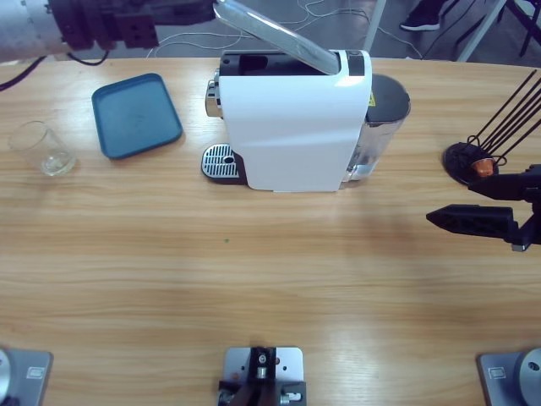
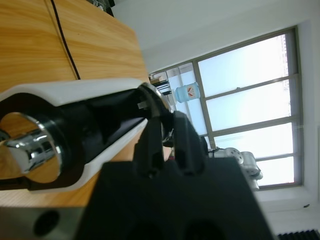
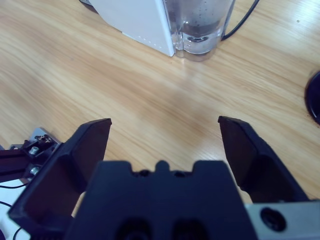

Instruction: Pour coffee

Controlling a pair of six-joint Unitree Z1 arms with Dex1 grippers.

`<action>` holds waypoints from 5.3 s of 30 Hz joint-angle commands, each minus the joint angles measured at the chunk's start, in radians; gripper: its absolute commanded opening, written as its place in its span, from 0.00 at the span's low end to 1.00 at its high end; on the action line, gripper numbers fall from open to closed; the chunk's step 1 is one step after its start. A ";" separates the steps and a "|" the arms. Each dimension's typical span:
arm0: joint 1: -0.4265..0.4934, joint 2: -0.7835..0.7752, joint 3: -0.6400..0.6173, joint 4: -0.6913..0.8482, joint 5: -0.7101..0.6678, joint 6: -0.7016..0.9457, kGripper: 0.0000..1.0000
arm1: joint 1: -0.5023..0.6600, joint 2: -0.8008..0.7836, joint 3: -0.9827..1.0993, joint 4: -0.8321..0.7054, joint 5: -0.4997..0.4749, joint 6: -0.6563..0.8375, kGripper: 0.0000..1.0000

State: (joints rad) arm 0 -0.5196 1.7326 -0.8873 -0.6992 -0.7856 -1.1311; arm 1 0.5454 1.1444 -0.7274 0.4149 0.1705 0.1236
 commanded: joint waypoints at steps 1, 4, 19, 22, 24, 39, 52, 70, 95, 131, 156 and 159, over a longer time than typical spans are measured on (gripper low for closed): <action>-0.007 -0.123 -0.027 0.147 0.089 0.083 0.54 | -0.004 0.021 0.026 -0.007 -0.014 0.001 0.94; -0.007 -0.184 -0.066 0.227 0.146 0.134 0.86 | -0.004 0.019 0.026 -0.007 -0.014 0.001 0.94; -0.094 -0.596 -0.240 1.358 0.822 0.882 0.96 | -0.004 -0.113 0.046 -0.032 -0.013 0.048 0.87; -0.111 -0.647 -0.209 1.415 0.821 0.950 0.98 | -0.022 0.087 -0.051 0.033 0.063 0.117 0.81; -0.147 -0.668 -0.187 1.430 0.818 0.970 0.98 | -0.027 0.211 -0.130 0.184 0.066 0.126 0.91; -0.220 -0.791 0.156 1.226 0.919 0.946 0.98 | -0.104 0.152 -0.014 0.030 -0.451 0.522 0.58; -0.220 -0.852 0.261 1.083 0.937 0.930 0.96 | -0.128 0.240 0.133 -0.202 -0.577 0.556 0.59; -0.220 -0.860 0.268 1.074 0.939 0.930 0.94 | -0.248 0.425 0.215 -0.475 -0.550 0.393 0.59; -0.220 -0.864 0.281 1.051 0.939 0.932 0.94 | -0.308 0.566 0.230 -0.617 -0.566 0.389 0.58; -0.220 -0.864 0.284 1.047 0.939 0.930 0.94 | -0.309 0.615 0.237 -0.663 -0.565 0.357 0.54; -0.220 -0.860 0.288 1.043 0.939 0.930 0.94 | -0.318 0.466 0.235 -0.615 -0.542 0.286 0.54; -0.220 -0.860 0.288 1.043 0.939 0.930 0.94 | -0.318 0.456 0.235 -0.614 -0.523 0.278 0.54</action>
State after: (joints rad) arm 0 -0.7316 0.8828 -0.6427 0.3561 0.1402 -0.1919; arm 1 0.2398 1.6489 -0.5056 -0.1994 -0.3905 0.4298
